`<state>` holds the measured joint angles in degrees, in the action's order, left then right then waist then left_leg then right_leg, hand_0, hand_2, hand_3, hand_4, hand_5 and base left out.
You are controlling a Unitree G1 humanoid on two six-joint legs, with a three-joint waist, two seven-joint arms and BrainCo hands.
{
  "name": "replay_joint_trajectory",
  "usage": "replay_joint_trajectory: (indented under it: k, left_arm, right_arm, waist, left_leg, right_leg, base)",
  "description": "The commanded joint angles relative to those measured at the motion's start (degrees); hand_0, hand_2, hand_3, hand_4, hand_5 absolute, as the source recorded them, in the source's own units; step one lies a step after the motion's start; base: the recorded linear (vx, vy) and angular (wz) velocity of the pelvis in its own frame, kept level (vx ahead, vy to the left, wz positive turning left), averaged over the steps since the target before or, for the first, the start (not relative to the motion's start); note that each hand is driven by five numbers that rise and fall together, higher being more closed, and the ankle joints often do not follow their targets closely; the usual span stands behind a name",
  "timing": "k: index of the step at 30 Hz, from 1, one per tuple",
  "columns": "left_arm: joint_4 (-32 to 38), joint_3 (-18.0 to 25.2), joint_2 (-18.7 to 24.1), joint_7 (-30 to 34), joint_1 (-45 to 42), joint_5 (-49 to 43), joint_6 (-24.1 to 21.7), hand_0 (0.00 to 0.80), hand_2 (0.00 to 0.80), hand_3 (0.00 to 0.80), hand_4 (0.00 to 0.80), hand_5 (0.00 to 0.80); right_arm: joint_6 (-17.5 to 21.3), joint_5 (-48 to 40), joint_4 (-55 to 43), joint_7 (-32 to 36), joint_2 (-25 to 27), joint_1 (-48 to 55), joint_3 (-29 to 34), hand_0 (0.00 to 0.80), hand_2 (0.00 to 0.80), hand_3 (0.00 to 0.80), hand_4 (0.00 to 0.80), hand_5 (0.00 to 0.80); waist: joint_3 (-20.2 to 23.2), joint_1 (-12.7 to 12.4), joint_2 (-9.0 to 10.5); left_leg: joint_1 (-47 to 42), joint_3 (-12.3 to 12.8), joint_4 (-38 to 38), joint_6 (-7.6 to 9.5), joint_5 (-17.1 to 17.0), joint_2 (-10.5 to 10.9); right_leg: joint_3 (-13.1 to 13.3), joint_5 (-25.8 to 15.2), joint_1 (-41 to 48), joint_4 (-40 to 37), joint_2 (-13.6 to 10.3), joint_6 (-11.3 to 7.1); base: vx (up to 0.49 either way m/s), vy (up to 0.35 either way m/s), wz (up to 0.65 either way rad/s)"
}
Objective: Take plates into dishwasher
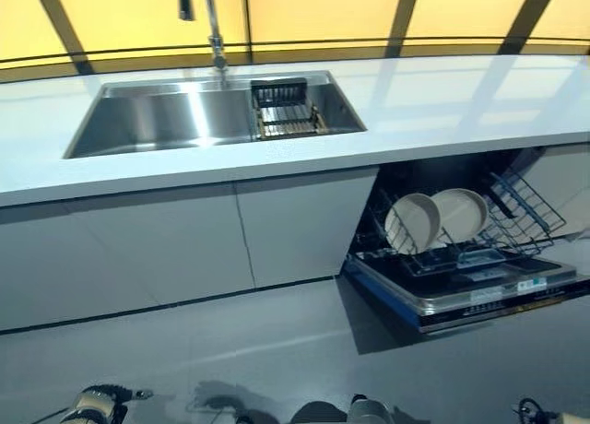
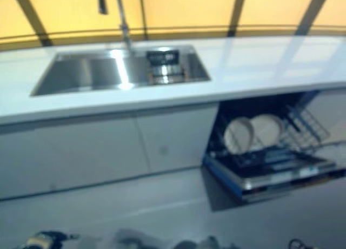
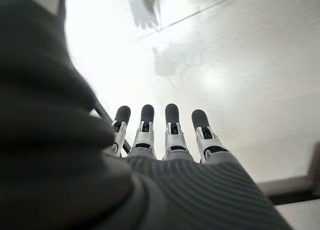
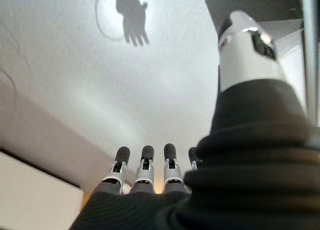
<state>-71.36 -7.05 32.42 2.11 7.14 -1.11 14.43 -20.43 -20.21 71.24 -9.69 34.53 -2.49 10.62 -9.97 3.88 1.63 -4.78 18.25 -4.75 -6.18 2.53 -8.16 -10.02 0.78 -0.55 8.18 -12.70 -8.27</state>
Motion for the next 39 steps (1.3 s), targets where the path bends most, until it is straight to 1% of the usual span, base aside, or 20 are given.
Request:
replay_joint_trajectory:
  k: [1,4,7,9,12,14,17,19,21,24,25,27,28,30,31,33,35,39]
  left_arm:
    - [1.24,0.92,-0.38,-2.10,3.70,2.47,1.15,0.000,0.000,0.000,0.000,0.000]
    - [2.06,0.31,-1.81,-3.03,5.17,2.82,1.44,0.000,0.000,0.000,0.000,0.000]
    - [3.06,0.22,-2.72,-3.77,5.10,2.27,2.09,0.000,0.000,0.000,0.000,0.000]
    - [2.72,0.41,-3.36,-4.69,4.18,2.74,2.23,0.000,0.000,0.000,0.000,0.000]
    - [2.08,0.95,-4.36,-5.20,3.00,2.95,2.09,0.000,0.000,0.000,0.000,0.000]
    - [1.76,0.96,-5.65,-5.39,2.59,3.46,1.85,0.000,0.000,0.000,0.000,0.000]
    - [1.80,0.60,-7.47,-5.68,2.45,4.76,2.12,0.000,0.000,0.000,0.000,0.000]
    - [1.55,0.31,-8.48,-5.53,2.73,5.20,2.43,0.000,0.000,0.000,0.000,0.000]
    - [1.44,-0.18,-9.58,-5.95,2.94,5.83,3.26,0.000,0.000,0.000,0.000,0.000]
    - [1.08,-0.63,-10.51,-6.53,2.54,6.83,3.65,0.000,0.000,0.000,0.000,0.000]
    - [1.25,-1.05,-11.16,-7.34,2.07,8.03,4.03,0.000,0.000,0.000,0.000,0.000]
    - [1.18,-1.68,-11.72,-8.39,1.64,9.62,4.40,0.000,0.000,0.000,0.000,0.000]
    - [1.28,-1.96,-11.91,-8.85,1.56,10.18,4.64,0.000,0.000,0.000,0.000,0.000]
    - [1.32,-2.40,-12.04,-9.64,1.45,11.15,4.89,0.000,0.000,0.000,0.000,0.000]
    - [1.28,-2.72,-11.96,-10.04,1.52,11.62,5.17,0.000,0.000,0.000,0.000,0.000]
    - [1.68,-3.09,-11.91,-10.53,1.89,11.88,5.65,0.000,0.000,0.000,0.000,0.000]
    - [1.77,-3.57,-11.68,-10.87,2.33,12.15,5.97,0.000,0.000,0.000,0.000,0.000]
    - [2.90,-4.73,-10.93,-11.79,3.53,11.82,7.53,0.000,0.000,0.000,0.000,0.000]
  right_arm:
    - [0.27,-6.51,2.21,-1.79,0.22,-1.50,0.44,0.000,0.000,0.000,0.000,0.000]
    - [0.88,-11.55,3.31,-2.38,-0.58,-2.29,0.87,0.000,0.000,0.000,0.000,0.000]
    - [2.41,-16.84,3.22,-1.89,-1.14,-3.05,1.72,0.000,0.000,0.000,0.000,0.000]
    - [3.39,-19.81,2.54,-0.99,-1.81,-3.17,2.32,0.000,0.000,0.000,0.000,0.000]
    - [4.80,-27.56,1.45,-0.37,-2.64,-3.70,3.45,0.000,0.000,0.000,0.000,0.000]
    - [4.83,-31.44,1.16,1.51,-2.49,-4.62,4.51,0.000,0.000,0.000,0.000,0.000]
    - [5.88,-38.05,0.28,3.22,-2.16,-6.87,5.44,0.000,0.000,0.000,0.000,0.000]
    - [5.47,-42.19,-0.52,4.00,-1.87,-8.85,5.94,0.000,0.000,0.000,0.000,0.000]
    - [5.11,-48.41,-2.18,4.73,-1.86,-11.27,6.20,0.000,0.000,0.000,0.000,0.000]
    - [5.22,-58.26,-5.53,5.77,-1.97,-14.27,6.28,0.000,0.000,0.000,0.000,0.000]
    - [6.60,-63.08,-9.27,4.42,-2.61,-17.29,5.56,0.000,0.000,0.000,0.000,0.000]
    - [8.56,-67.45,-13.40,4.90,-3.31,-21.44,4.04,0.000,0.000,0.000,0.000,0.000]
    - [9.48,-68.02,-14.76,4.90,-3.45,-23.36,3.26,0.000,0.000,0.000,0.000,0.000]
    - [10.15,-67.99,-17.00,4.68,-3.27,-26.44,2.32,0.000,0.000,0.000,0.000,0.000]
    - [9.99,-67.96,-17.90,5.52,-2.77,-29.08,1.73,0.000,0.000,0.000,0.000,0.000]
    - [10.01,-68.12,-19.34,4.83,-2.06,-32.73,0.77,0.000,0.000,0.000,0.000,0.000]
    - [10.72,-68.69,-19.99,5.88,-1.26,-36.03,-0.26,0.000,0.000,0.000,0.000,0.000]
    - [13.19,-70.78,-21.29,8.87,-0.48,-44.15,-3.15,0.000,0.000,0.000,0.000,0.000]
  waist:
    - [-1.43,0.93,-0.84]
    - [-3.02,0.97,-1.52]
    - [-4.35,0.89,-2.38]
    - [-5.01,1.16,-2.98]
    - [-5.22,1.33,-3.95]
    - [-5.43,1.39,-5.10]
    - [-5.72,1.17,-6.86]
    - [-5.90,0.91,-7.77]
    - [-6.26,0.44,-8.47]
    - [-6.68,-0.09,-9.02]
    - [-6.96,-0.47,-9.33]
    - [-7.28,-1.04,-9.54]
    - [-7.40,-1.38,-9.54]
    - [-7.64,-1.93,-9.41]
    - [-7.65,-2.58,-9.14]
    - [-7.90,-3.21,-8.77]
    - [-8.05,-3.96,-8.27]
    - [-7.98,-6.01,-6.75]
  left_leg:
    - [5.64,-2.58,-10.44,6.23,5.15,1.11]
    - [7.42,-2.91,-12.03,5.96,5.11,0.92]
    - [8.72,-3.19,-14.46,5.95,5.87,0.48]
    - [9.53,-3.15,-17.42,6.10,7.35,0.35]
    - [10.79,-2.86,-20.20,6.39,8.79,0.39]
    - [11.47,-2.95,-21.75,6.48,9.52,0.75]
    - [12.59,-3.48,-24.07,6.75,10.53,1.64]
    - [13.37,-3.79,-25.17,6.83,10.88,2.18]
    - [14.09,-4.34,-26.26,6.76,11.03,2.65]
    - [14.80,-5.00,-27.24,6.57,11.18,2.97]
    - [15.37,-5.30,-28.10,6.65,11.48,3.28]
    - [16.38,-5.50,-29.32,6.82,11.89,3.60]
    - [16.96,-5.61,-29.94,6.91,12.05,3.70]
    - [17.99,-5.93,-31.17,7.01,12.39,3.74]
    - [18.35,-7.03,-32.68,6.66,14.06,3.94]
    - [19.35,-7.45,-34.06,6.79,14.49,3.82]
    - [20.02,-7.98,-35.31,6.90,15.07,3.79]
    - [21.33,-9.22,-37.61,7.04,15.95,3.46]
  right_leg:
    - [1.78,0.69,-3.80,4.92,0.15,1.03]
    - [1.13,1.65,-5.33,7.08,-0.01,1.42]
    - [0.42,3.32,-6.49,10.47,-0.52,2.18]
    - [0.47,5.44,-7.48,14.38,-1.02,2.78]
    - [0.15,7.86,-9.11,18.65,-1.74,3.90]
    - [0.23,9.15,-10.08,21.00,-2.29,4.59]
    - [0.69,11.00,-11.58,24.60,-3.07,5.49]
    - [0.77,11.82,-12.34,26.16,-3.54,5.97]
    - [0.70,12.45,-12.81,27.57,-3.87,6.43]
    - [0.69,13.15,-13.34,28.93,-4.11,6.86]
    - [0.63,13.85,-13.93,30.23,-4.19,7.33]
    - [0.52,14.71,-14.99,31.91,-4.14,7.90]
    - [0.37,15.02,-15.46,32.63,-4.12,8.13]
    - [0.25,15.45,-16.26,33.83,-4.09,8.48]
    - [0.81,17.13,-16.37,35.36,-3.82,8.23]
    - [0.61,17.56,-16.97,36.60,-3.92,8.52]
    - [0.40,18.04,-17.23,37.68,-4.00,8.71]
    - [-0.76,18.37,-17.02,39.03,-4.20,8.81]
  base:
    - [-0.230,-0.108,-0.02]
    - [-0.145,-0.080,0.15]
    - [-0.045,-0.079,0.14]
    - [0.036,-0.027,0.05]
    - [0.046,0.027,0.02]
    - [0.070,0.082,-0.01]
    - [0.064,0.120,0.04]
    - [0.030,0.096,0.02]
    - [0.024,0.065,0.11]
    - [0.015,0.050,0.14]
    - [0.000,0.063,0.08]
    - [-0.041,0.039,0.12]
    - [-0.072,0.006,0.10]
    - [-0.034,-0.023,0.08]
    - [0.006,-0.056,0.09]
    - [-0.035,-0.087,0.09]
    - [-0.061,-0.097,0.16]
    - [-0.049,-0.118,0.10]
